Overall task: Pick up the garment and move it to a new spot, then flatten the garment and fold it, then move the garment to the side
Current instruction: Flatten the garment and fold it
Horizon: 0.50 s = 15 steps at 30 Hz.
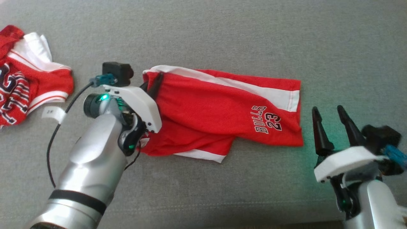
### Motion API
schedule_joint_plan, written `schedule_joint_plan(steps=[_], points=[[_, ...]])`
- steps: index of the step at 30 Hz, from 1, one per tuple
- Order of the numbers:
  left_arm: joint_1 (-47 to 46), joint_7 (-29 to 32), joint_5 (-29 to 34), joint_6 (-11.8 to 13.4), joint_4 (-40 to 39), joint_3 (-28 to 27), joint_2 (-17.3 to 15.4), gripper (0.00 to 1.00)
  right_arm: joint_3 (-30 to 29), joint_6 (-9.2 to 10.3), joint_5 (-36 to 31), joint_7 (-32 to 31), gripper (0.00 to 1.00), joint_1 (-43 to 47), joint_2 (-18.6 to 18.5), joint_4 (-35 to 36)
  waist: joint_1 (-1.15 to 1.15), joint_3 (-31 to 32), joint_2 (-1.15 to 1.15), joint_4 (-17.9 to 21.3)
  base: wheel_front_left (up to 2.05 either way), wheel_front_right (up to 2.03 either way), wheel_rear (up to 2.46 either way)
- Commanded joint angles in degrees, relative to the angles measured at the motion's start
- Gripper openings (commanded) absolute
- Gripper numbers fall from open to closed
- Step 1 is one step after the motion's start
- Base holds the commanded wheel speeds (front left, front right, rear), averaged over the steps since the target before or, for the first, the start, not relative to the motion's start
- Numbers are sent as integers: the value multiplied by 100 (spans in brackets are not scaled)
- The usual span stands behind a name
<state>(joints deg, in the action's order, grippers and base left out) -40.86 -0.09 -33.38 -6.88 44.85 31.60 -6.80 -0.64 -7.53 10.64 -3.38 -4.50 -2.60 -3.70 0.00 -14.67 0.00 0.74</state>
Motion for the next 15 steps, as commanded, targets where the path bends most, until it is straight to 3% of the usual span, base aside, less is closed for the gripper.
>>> schedule_joint_plan(steps=[1, 8, 15], points=[[-232, -116, 79, -1, -232, -105, -178, 0, 101, 4, -80, -105, 100, -317, -28, 83, 0, -33, 0, -43, 0, 0, 0], [-8, -379, 244, 29, -611, 122, -109, 0, 150, 4, -261, -635, 100, -899, -28, -671, 0, -218, 0, -314, 0, 0, 0], [74, -397, 303, 64, -871, 253, -125, 0, 233, 4, -255, -729, 100, -1404, -28, -1409, 0, -336, 0, -468, 0, 0, 0]])
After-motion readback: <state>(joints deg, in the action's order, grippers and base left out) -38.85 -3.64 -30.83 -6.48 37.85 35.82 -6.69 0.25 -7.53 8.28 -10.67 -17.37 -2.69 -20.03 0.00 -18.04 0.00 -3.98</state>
